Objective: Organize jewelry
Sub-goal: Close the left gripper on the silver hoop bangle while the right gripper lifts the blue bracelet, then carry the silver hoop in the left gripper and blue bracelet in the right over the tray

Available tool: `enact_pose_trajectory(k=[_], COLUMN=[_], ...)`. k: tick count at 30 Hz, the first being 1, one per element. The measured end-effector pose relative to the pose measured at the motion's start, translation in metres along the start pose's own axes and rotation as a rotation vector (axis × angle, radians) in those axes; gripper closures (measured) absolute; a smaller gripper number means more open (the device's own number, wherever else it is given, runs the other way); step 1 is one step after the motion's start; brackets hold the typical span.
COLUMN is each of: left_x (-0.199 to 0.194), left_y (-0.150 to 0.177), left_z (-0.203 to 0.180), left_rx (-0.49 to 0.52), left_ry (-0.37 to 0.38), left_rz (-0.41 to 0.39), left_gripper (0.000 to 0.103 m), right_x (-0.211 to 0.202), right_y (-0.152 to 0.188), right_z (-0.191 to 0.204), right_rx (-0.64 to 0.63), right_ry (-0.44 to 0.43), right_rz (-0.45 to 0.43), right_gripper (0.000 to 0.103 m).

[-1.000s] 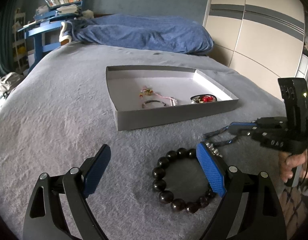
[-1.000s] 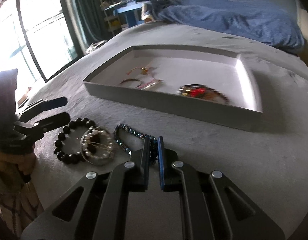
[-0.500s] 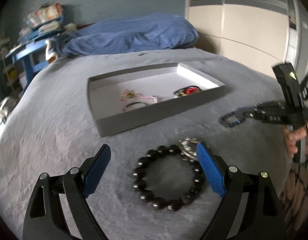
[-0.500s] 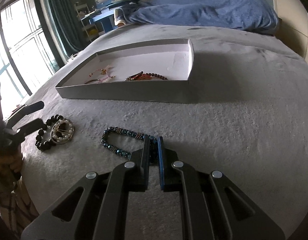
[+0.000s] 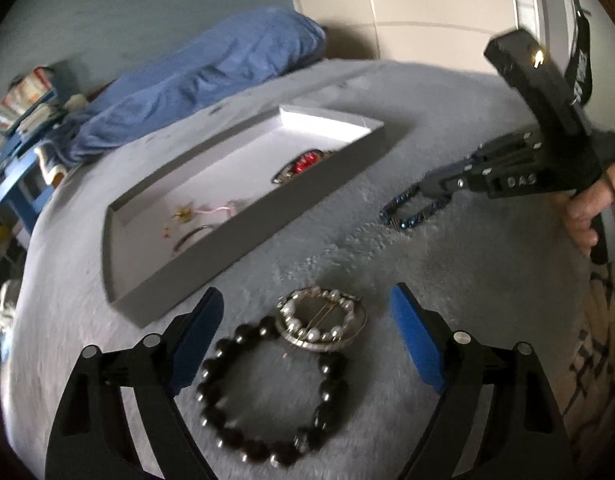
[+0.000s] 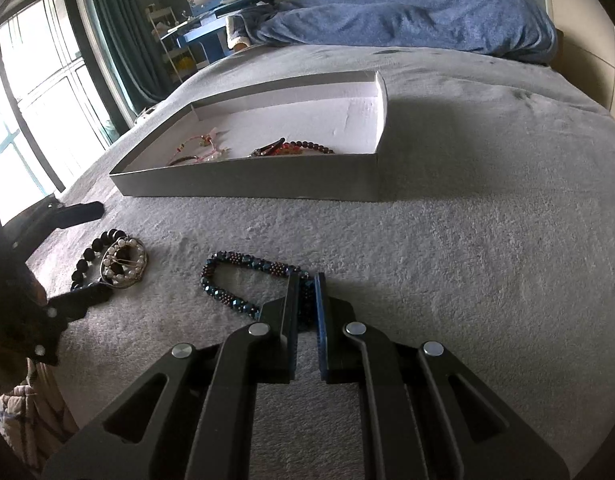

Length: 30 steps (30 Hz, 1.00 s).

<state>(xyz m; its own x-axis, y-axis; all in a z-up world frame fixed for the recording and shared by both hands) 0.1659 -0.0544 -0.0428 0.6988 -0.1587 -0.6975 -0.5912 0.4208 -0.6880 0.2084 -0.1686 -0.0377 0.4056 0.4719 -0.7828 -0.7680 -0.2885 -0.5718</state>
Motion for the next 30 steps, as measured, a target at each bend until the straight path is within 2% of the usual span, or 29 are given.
enact_pose_trajectory(k=[4,5,6,8,11,21,30], left_x=[0.016,0.018,0.02,0.021,0.019,-0.016,-0.031], left_y=[0.001,0.001,0.002,0.002,0.001,-0.024,-0.039], left_z=[-0.005,-0.005,-0.006,-0.005,-0.005,0.001,0.015], left_rx=[0.031,0.029,0.023,0.002,-0.011,-0.075,-0.096], left_ry=[0.004,0.009,0.02,0.044,0.052,0.062,0.044], left_rz=[0.063,0.073,0.079,0.089,0.077,-0.058,-0.119], left_gripper=[0.025,0.031,0.042,0.051,0.051,0.051,0.051], right_x=[0.0,0.001,0.001,0.001,0.001,-0.012,-0.032], right_y=[0.0,-0.001,-0.001,-0.001,-0.001,-0.006,-0.027], right_z=[0.0,0.0,-0.001,0.0,0.001,0.004,0.013], right_rx=[0.0,0.0,0.001,0.002,0.003,0.008,0.034], right_ry=[-0.001,-0.001,-0.003,-0.004,-0.005,-0.019,-0.069], right_rz=[-0.002,-0.002,-0.002,-0.003,-0.005,-0.056,-0.124], right_gripper=[0.096,0.096,0.096,0.096,0.096,0.096,0.096])
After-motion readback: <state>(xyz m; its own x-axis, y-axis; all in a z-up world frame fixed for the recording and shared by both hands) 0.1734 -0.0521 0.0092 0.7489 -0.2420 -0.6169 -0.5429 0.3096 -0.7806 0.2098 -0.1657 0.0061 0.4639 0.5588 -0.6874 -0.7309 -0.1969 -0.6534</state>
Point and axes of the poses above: each gripper's, at about its wrist camera, not at the fingertips, and x roughly the way its jaws point, z to its left, y to its underside, the point moved 9 cm from there along x, roughly the way its jaws point, and after that the axes turned 1 degree about z, right-handed, at the moved point
